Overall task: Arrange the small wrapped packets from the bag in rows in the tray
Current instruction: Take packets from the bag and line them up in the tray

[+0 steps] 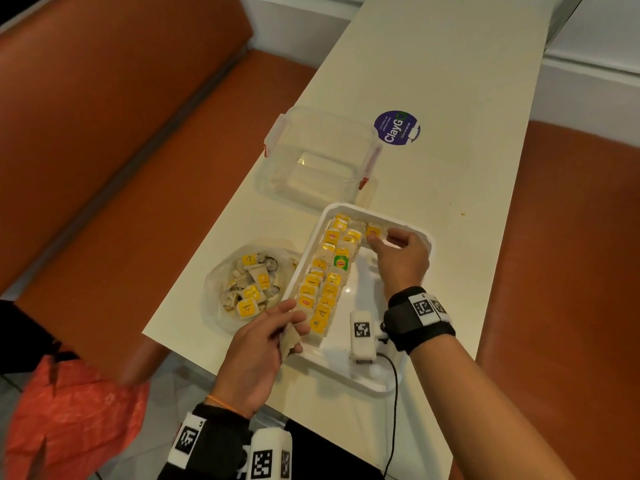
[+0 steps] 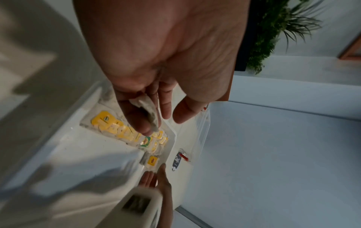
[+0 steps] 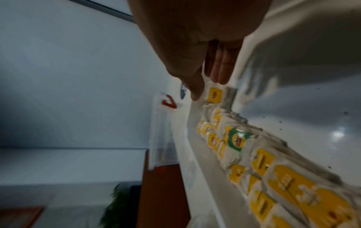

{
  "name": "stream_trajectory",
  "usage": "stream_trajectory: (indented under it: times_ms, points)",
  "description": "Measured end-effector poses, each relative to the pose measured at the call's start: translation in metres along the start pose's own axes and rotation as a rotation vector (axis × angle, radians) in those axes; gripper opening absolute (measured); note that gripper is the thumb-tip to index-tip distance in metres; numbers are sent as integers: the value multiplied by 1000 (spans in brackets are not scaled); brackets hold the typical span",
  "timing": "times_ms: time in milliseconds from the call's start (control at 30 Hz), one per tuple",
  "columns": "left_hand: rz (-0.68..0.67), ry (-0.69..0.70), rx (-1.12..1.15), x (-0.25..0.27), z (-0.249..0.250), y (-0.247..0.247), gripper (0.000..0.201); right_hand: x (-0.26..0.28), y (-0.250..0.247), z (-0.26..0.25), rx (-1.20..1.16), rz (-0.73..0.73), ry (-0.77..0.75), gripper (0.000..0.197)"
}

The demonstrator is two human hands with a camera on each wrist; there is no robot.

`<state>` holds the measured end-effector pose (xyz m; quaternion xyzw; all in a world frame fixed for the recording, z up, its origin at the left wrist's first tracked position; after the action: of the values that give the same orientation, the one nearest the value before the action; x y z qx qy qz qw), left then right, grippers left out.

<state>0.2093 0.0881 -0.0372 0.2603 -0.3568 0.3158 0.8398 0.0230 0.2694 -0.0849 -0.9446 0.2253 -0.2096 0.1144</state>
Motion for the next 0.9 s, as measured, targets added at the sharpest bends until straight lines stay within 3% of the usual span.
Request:
stream_trajectory:
  times_ms: [67, 167, 267, 367, 500, 600, 767, 900]
  points:
    - [-24, -48, 73, 1, 3, 3, 33, 22, -11, -13, 22, -227, -54, 29]
    - [-88, -62, 123, 4, 8, 9, 47, 64, -38, -39, 159, -710, -187, 27]
    - [-165, 6, 29, 10, 9, 14, 58, 101, -62, -52, 296, -956, -410, 42]
    - [-233, 36, -32, 20, 11, 18, 60, 116, -71, -44, 355, -952, -648, 48]
    - [-283, 31, -69, 31, 14, 23, 57, 119, -74, -31, 373, -857, -769, 26]
    - [-276, 32, -26, 35, 16, 25, 47, 116, -77, -28, 286, -800, -658, 13]
    - [-259, 87, -31, 39, 15, 23, 43, 112, -83, -32, 70, -780, -253, 8]
    - [-206, 191, -163, 35, 8, 21, 42, 107, -84, -29, 79, -770, -159, 12]
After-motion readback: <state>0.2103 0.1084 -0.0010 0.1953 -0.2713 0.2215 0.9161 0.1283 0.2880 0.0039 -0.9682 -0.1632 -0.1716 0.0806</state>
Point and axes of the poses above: each hand's wrist, its own x-axis away from the middle knuckle, its own y-axis out of the palm, z = x × y, the point moved 1 cm from there along -x, towards the middle knuckle, and after that the axes turned 10 degrees about z, right-handed, at the moved point
